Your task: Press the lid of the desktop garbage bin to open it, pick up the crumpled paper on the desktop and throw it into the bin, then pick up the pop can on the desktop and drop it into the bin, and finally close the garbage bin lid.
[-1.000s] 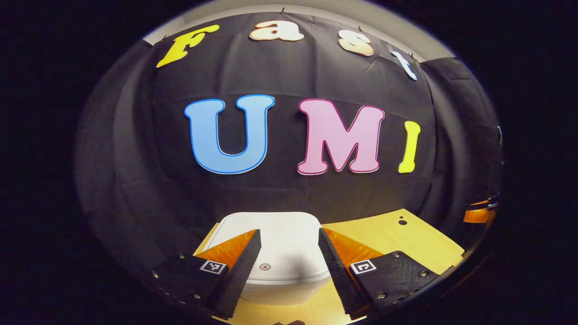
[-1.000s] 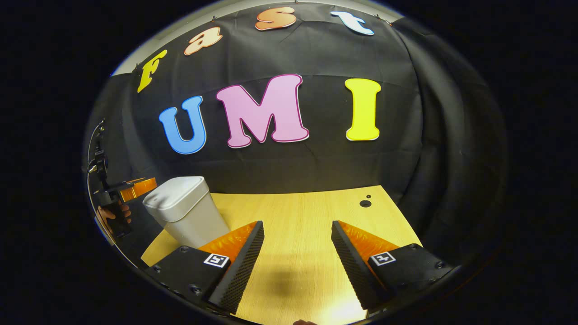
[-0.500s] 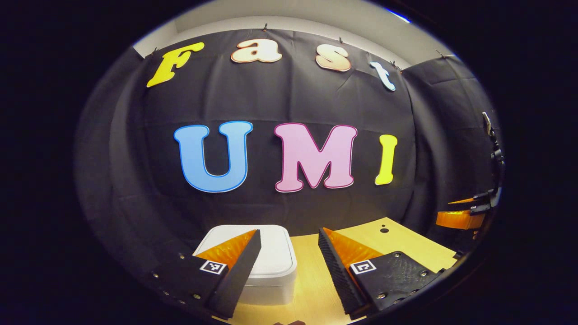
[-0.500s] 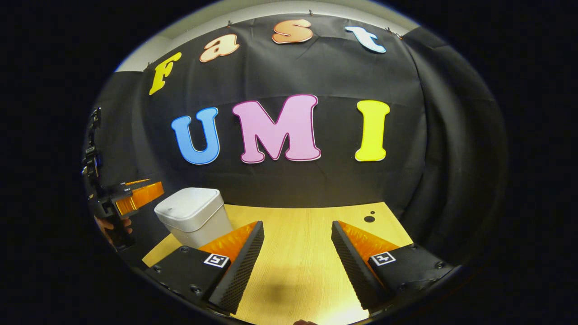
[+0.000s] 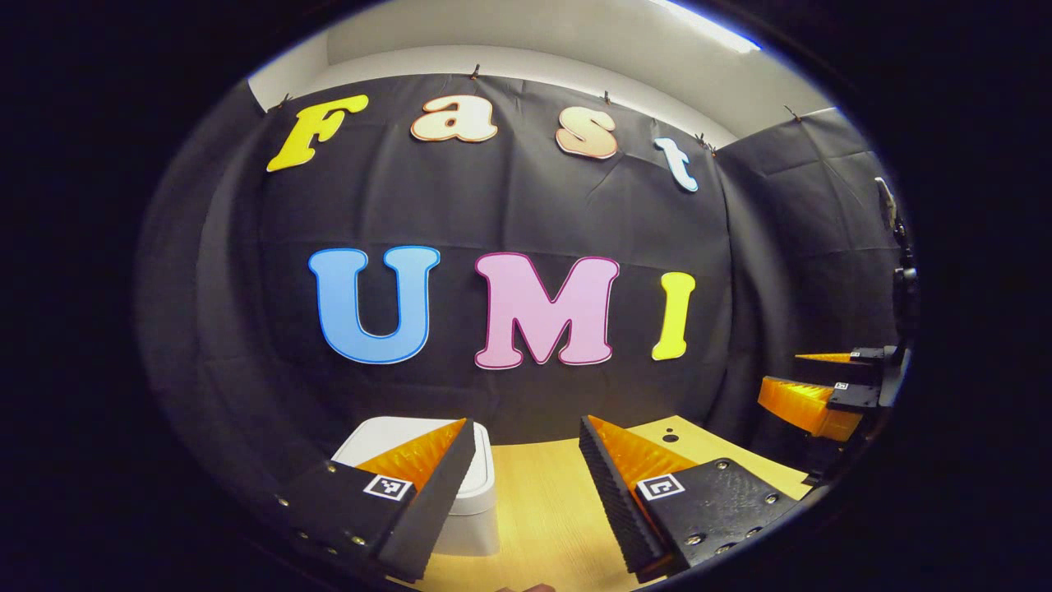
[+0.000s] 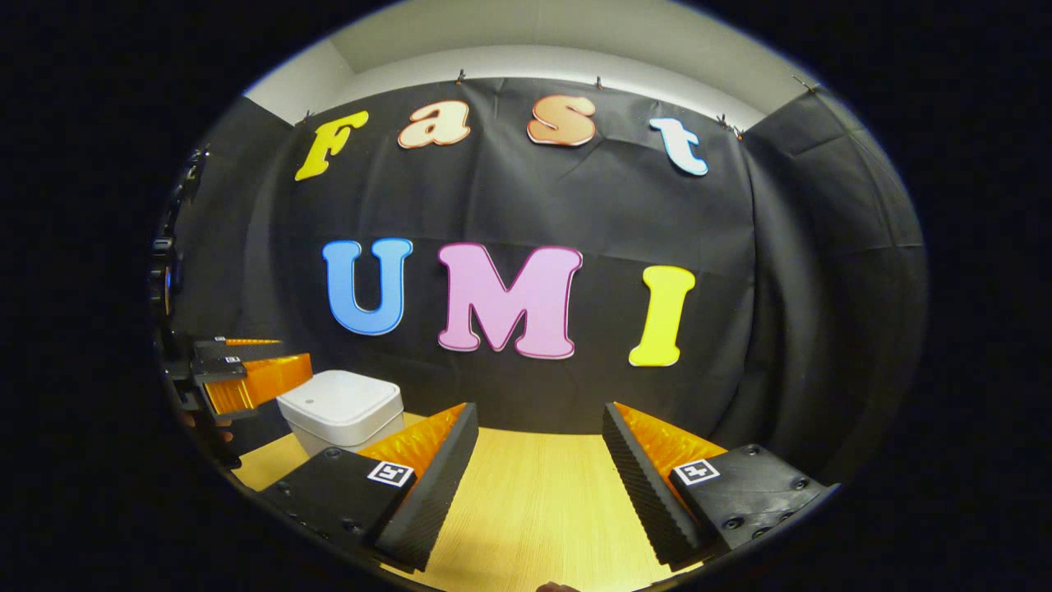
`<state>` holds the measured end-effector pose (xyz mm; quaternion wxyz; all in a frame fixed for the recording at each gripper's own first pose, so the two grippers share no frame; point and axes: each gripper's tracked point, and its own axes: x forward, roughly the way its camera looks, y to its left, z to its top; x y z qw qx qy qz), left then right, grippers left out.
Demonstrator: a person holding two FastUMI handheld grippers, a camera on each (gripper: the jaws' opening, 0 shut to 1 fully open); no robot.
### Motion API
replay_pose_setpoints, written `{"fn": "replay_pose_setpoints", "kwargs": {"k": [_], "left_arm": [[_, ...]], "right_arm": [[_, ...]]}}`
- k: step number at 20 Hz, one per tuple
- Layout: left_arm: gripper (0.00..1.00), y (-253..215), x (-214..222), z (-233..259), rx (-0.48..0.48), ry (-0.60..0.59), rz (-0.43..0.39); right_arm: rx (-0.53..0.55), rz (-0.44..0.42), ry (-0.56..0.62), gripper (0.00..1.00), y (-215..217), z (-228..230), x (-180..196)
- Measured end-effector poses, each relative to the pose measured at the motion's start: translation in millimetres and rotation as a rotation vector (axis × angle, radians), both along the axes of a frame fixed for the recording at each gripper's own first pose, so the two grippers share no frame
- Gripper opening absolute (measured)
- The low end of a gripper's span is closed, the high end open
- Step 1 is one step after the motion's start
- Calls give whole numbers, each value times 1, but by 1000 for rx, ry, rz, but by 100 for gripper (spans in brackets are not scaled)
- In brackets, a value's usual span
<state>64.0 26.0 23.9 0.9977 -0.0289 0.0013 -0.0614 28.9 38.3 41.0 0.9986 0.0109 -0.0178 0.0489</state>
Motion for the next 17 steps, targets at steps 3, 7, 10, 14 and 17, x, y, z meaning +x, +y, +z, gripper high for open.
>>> {"fn": "replay_pose_setpoints", "kwargs": {"k": [3,7,10,14,17], "left_arm": [[86,2,-2,1,-1,2,-1],[87,7,-3,9,21,-23,7],[84,8,-6,13,16,-37,9],[84,5,-4,21,23,-63,-4],[84,3,-5,27,26,-91,-13]], "right_arm": [[-7,-12,-36,99,6,10,-5],[14,-19,-48,98,10,15,-3],[21,-21,-47,99,12,15,0],[23,-18,-38,99,14,13,4],[17,-19,-38,98,13,14,7]]}}
